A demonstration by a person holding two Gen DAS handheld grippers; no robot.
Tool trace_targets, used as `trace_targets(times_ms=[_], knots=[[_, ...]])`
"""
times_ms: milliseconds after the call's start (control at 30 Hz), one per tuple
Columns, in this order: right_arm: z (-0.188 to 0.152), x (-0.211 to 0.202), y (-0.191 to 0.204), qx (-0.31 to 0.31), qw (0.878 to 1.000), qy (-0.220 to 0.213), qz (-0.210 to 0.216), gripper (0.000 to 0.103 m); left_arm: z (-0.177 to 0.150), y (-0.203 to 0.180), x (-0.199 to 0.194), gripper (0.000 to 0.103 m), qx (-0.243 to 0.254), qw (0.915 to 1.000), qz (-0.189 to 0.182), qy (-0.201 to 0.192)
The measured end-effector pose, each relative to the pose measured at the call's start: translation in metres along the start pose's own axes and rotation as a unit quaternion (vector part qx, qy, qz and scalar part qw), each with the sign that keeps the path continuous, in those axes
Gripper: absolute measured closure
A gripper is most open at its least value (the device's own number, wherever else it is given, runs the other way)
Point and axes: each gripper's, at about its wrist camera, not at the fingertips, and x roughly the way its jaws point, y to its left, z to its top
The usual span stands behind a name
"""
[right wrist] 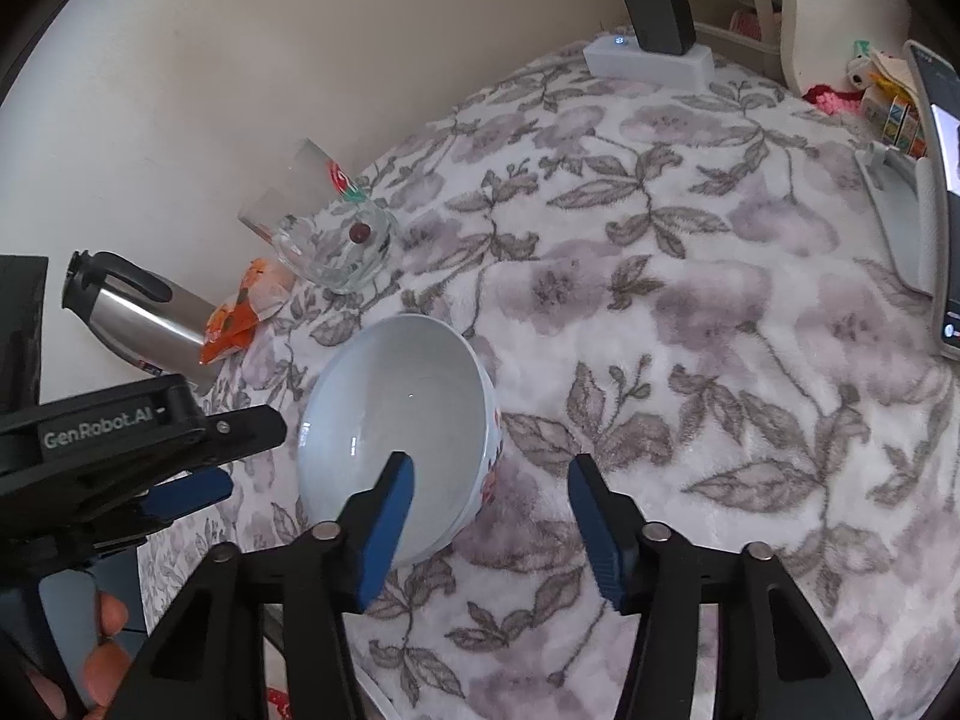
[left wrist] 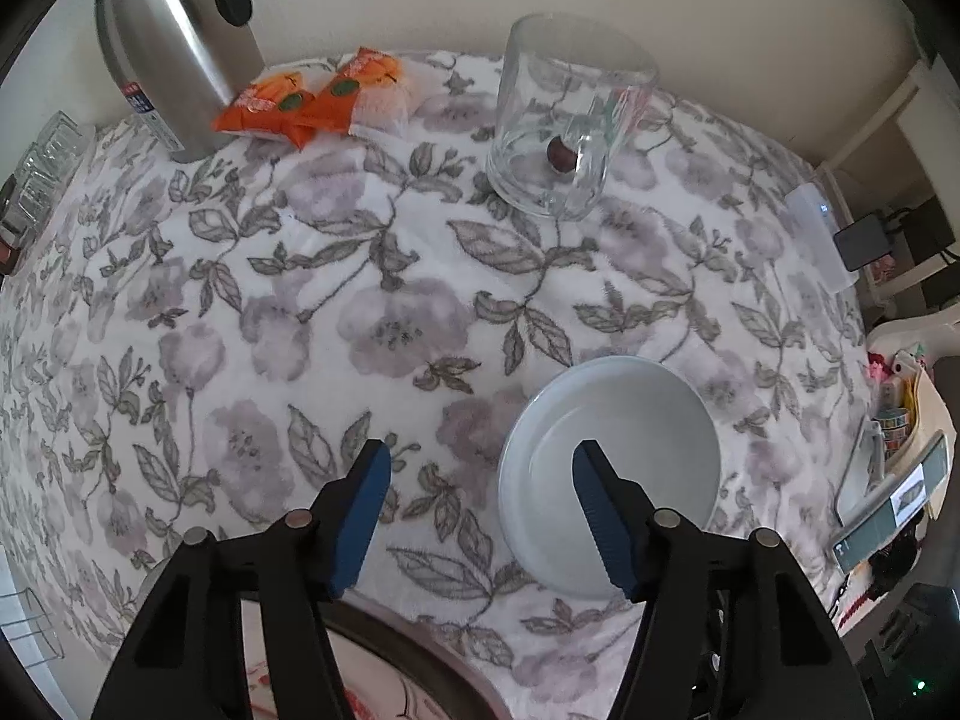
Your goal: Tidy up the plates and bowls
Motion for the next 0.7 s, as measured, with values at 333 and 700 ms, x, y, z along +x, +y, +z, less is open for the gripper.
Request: trace_targets(times_ms=[333, 700], knots=[[0.005, 0.023, -0.001, 0.002, 1.0, 0.017, 0.003, 0.066, 0.01, -0.012, 0.034, 0.055, 0.015, 0.9995, 0.016, 0.024], [0.002, 0.04, 0.006, -0.005, 0.999, 0.034, 0.009, 0.082, 0.012, -0.018, 0.06, 0.08, 0.023, 0.9986, -0.002, 0.048]])
